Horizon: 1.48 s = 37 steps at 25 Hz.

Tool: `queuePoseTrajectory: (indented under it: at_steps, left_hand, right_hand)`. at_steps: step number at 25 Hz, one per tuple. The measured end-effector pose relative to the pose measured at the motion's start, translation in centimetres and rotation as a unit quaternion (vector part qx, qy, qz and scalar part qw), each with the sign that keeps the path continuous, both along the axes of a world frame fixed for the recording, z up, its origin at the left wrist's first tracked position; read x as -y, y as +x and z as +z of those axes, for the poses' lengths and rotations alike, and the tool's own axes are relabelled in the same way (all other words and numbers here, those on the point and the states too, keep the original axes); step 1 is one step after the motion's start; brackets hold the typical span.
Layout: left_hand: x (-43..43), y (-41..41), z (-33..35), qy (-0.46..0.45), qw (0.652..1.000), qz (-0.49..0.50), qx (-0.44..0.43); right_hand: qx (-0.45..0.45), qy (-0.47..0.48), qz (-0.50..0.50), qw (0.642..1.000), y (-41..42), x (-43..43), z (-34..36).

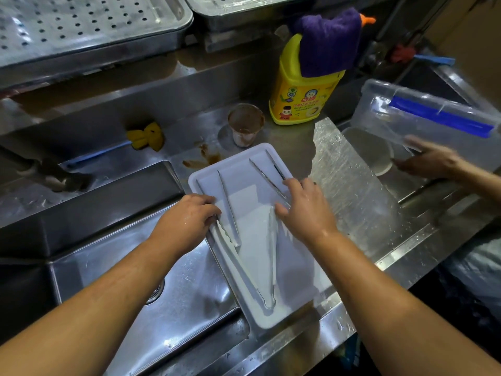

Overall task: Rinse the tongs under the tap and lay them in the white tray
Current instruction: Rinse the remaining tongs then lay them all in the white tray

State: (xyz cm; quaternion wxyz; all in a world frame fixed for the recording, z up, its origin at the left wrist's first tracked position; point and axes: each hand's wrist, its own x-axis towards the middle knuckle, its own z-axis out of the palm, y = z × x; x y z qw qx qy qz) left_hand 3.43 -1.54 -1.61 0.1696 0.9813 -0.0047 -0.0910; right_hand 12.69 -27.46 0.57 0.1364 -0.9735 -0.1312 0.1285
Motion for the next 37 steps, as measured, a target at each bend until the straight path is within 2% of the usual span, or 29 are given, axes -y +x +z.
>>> queuePoseTrajectory:
  at_steps: [4, 12, 19, 21, 24, 27, 29, 31, 34, 35, 37]
  left_hand:
    - [-0.1, 0.1, 0.0, -0.005, 1.000, 0.002, -0.002]
    - [-0.2, -0.6, -0.3, 0.037, 0.999, -0.004, 0.038]
    - [-0.3, -0.6, -0.1, 0.042, 0.998, -0.009, 0.037]
    - [-0.3, -0.6, 0.0, 0.048, 0.998, -0.011, 0.040]
    - [-0.2, -0.5, -0.1, 0.045, 0.998, 0.000, 0.037]
    - [-0.1, -0.7, -0.4, 0.030, 0.999, 0.020, 0.026]
    - [-0.1, -0.9, -0.7, 0.007, 0.999, 0.035, 0.017]
    - [-0.2, -1.2, -1.0, -0.015, 0.999, 0.043, 0.018]
    - [-0.6, -1.8, -1.2, -0.034, 0.998, 0.043, 0.024]
    - [-0.7, -2.0, -1.3, -0.035, 0.998, 0.037, 0.023]
    - [-0.7, -2.2, -1.4, -0.033, 0.999, 0.027, 0.018]
  right_hand:
    - [-0.013, -0.070, 0.017, 0.997, 2.6, -0.2, -1.4]
    - [0.020, -0.060, 0.019, 0.998, 3.1, 0.2, -1.8]
    - [0.011, -0.066, 0.011, 0.998, 2.6, -0.1, -1.2]
    - [0.031, -0.045, 0.002, 0.998, 2.0, -0.5, -0.5]
    - [0.072, 0.047, 0.034, 0.996, -0.3, -2.2, 0.5]
    - [-0.061, 0.091, 0.103, 0.989, -3.7, -5.7, 0.0]
    - [-0.143, 0.072, 0.108, 0.981, -4.5, -7.7, -0.5]
    - [-0.128, 0.079, 0.096, 0.984, -4.9, -7.7, -0.4]
    - [-0.003, 0.106, 0.020, 0.994, -7.1, -4.3, 0.5]
    - [0.002, 0.081, -0.003, 0.997, -8.3, -3.0, 0.7]
    - [-0.058, 0.016, -0.016, 0.998, -10.7, -1.3, 0.3]
